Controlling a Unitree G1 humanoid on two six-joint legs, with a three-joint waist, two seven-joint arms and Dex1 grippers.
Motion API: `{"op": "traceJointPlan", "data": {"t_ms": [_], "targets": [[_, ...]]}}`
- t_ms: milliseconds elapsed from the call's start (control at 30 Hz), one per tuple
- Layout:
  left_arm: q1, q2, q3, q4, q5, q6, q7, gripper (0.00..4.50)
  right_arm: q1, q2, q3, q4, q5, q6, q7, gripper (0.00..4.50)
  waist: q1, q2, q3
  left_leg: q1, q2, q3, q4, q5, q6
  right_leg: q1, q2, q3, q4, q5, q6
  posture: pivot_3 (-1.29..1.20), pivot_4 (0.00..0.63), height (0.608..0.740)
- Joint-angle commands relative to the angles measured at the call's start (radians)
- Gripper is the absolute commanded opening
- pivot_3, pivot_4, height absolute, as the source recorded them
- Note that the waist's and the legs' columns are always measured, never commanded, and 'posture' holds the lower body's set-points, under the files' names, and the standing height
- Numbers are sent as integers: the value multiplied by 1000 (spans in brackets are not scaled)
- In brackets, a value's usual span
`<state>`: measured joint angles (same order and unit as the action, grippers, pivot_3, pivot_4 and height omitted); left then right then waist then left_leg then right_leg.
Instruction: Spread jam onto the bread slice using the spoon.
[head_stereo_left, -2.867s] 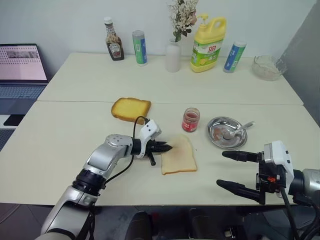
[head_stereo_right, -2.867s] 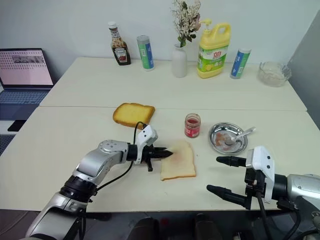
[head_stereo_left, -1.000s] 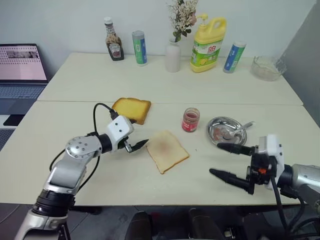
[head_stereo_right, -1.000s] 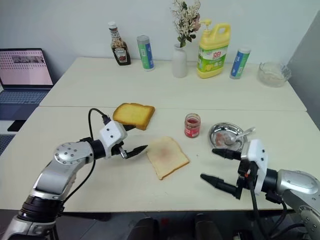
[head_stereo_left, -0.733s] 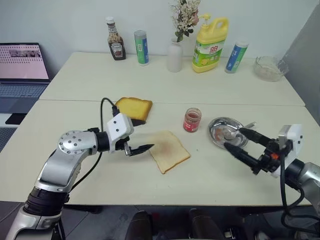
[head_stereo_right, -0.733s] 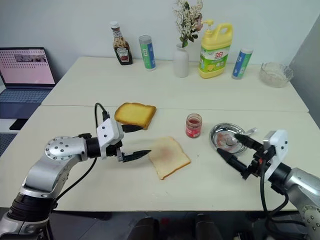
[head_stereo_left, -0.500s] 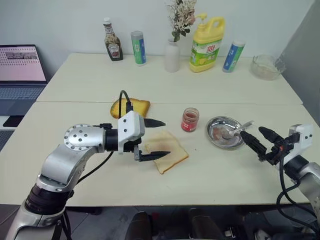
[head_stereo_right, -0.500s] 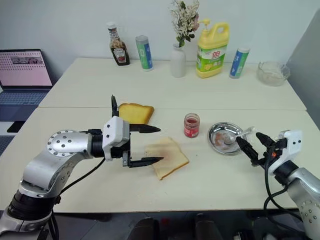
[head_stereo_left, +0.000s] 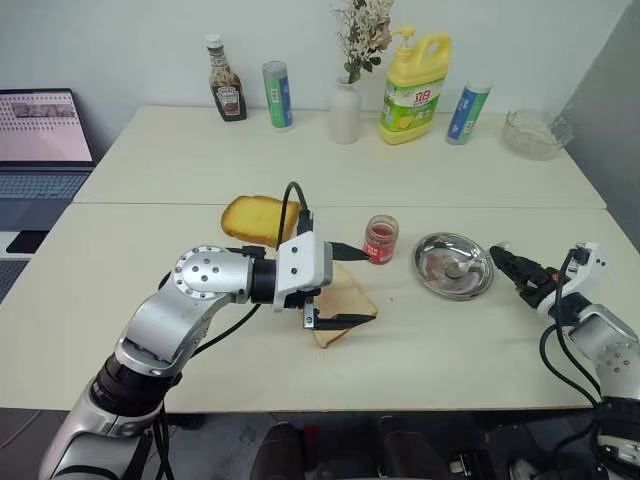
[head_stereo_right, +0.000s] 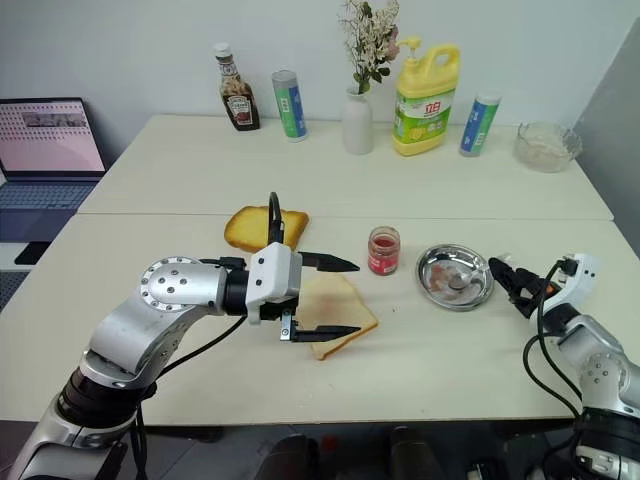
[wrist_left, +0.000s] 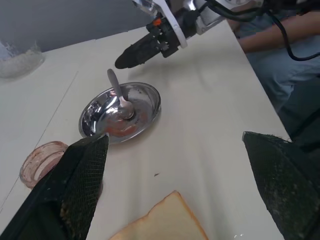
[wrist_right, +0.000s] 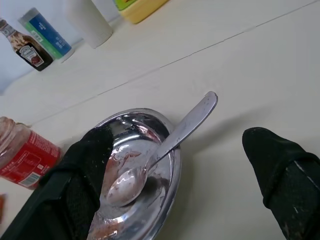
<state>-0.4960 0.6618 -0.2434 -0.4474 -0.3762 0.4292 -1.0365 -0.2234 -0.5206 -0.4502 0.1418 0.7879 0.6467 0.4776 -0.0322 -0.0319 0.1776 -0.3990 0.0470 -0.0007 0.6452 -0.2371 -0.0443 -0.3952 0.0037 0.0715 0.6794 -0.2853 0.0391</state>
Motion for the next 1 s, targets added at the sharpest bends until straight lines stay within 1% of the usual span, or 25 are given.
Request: {"op": "traceJointPlan", "data": {"t_ms": [33,267,500,567,633,933,967,1000], "targets": [[-27,-19,-9,-28,6,-6,10,4450,-54,-24,-9,79,-1,13,52,4500,0,0,0,0,0,0,0,0,0,0,0,0,0,0,0,0,150,740],[-20,-38,-19,6,32,-37,1,4450,-183,-33,5,295,-63,-26,125,4500,-2,0,0,0,0,1,0,0,0,0,0,0,0,1,-2,0,150,740],[-12,-37,-17,33,51,-63,-5,4450,-261,-35,1,400,-64,-3,180,4500,-4,0,0,0,0,1,0,0,0,0,0,1,0,1,-2,0,150,740],[-10,-38,-19,42,56,-69,-4,4500,-276,-34,0,415,-67,-4,186,4099,-6,0,0,1,0,1,0,0,0,0,0,1,0,2,-2,0,150,740],[-8,-38,-21,55,62,-79,-5,4500,-286,-31,0,425,-68,-8,194,3553,-6,1,0,1,0,1,0,0,0,0,0,1,0,2,-2,0,150,740],[3,-48,-12,96,68,-85,-1,4500,-315,-28,-24,448,-53,-7,209,207,-5,1,0,0,0,1,0,0,0,0,0,1,0,2,-2,0,150,740],[4,-48,-10,101,69,-87,0,4500,-317,-28,-27,445,-49,-4,212,37,-5,1,0,0,0,1,0,0,0,0,0,1,0,2,-2,0,150,740],[9,-46,-4,107,70,-88,3,4500,-316,-29,-32,430,-42,2,213,37,-4,1,0,1,0,1,0,0,0,0,0,1,0,2,-2,0,150,740]]}}
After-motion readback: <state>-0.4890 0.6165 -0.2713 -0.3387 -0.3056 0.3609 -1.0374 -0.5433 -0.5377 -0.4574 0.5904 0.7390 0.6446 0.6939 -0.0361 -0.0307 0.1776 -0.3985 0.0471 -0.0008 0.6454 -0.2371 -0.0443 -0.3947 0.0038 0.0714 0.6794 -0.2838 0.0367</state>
